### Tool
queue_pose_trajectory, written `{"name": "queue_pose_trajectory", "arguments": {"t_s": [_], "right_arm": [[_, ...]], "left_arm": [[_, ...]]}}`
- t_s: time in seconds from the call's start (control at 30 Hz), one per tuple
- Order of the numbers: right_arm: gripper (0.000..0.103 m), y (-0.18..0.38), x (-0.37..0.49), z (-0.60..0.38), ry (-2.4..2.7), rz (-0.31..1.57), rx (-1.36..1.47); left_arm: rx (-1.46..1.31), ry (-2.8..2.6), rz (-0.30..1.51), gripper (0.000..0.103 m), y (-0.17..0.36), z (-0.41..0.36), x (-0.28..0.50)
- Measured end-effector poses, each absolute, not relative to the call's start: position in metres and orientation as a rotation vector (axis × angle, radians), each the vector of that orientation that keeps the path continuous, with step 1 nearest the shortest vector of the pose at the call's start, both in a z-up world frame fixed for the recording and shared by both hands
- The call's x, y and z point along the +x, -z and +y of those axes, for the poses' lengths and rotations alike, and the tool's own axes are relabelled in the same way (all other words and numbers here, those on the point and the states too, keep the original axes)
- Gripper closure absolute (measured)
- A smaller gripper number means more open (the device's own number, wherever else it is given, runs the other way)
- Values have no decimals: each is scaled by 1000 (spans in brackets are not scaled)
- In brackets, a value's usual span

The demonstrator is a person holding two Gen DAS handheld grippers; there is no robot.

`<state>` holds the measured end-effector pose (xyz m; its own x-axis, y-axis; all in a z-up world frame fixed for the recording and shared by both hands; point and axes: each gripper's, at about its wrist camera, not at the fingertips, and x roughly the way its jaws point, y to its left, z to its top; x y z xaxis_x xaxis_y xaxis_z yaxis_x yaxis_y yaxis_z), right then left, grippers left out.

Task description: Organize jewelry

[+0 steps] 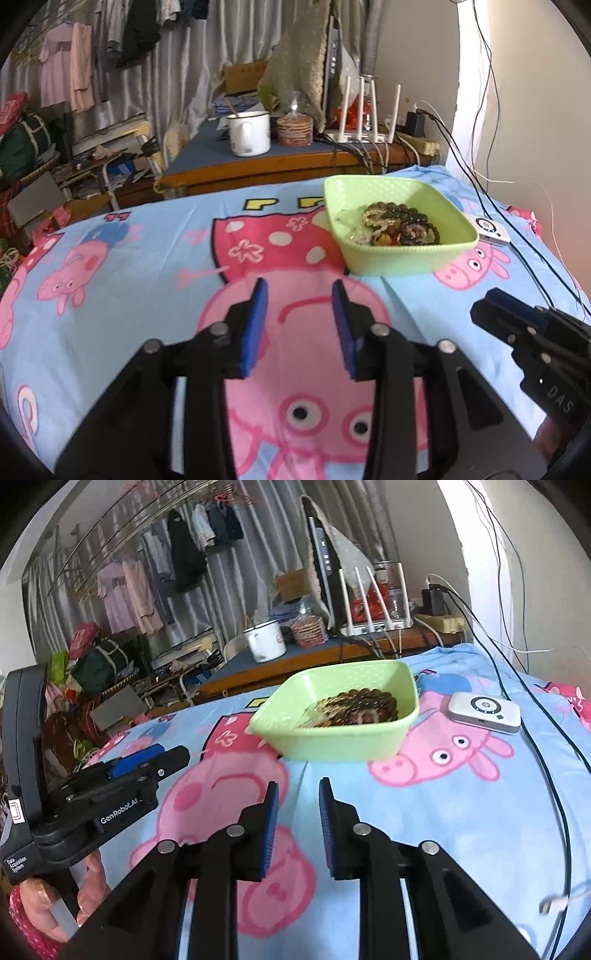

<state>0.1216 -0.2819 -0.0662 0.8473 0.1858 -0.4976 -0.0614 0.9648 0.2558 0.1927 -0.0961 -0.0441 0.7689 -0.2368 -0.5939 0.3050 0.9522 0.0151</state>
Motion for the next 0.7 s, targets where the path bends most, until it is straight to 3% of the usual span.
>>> {"name": "queue_pose_trajectory", "arguments": {"t_s": [0.43,0.7], "right_arm": [[97,69,94,-264,-125,535,232],[97,66,84,-257,-129,527,230]], "left_arm": [[76,224,559,12,37,-70,164],[73,195,535,7,33,-62,152]]}}
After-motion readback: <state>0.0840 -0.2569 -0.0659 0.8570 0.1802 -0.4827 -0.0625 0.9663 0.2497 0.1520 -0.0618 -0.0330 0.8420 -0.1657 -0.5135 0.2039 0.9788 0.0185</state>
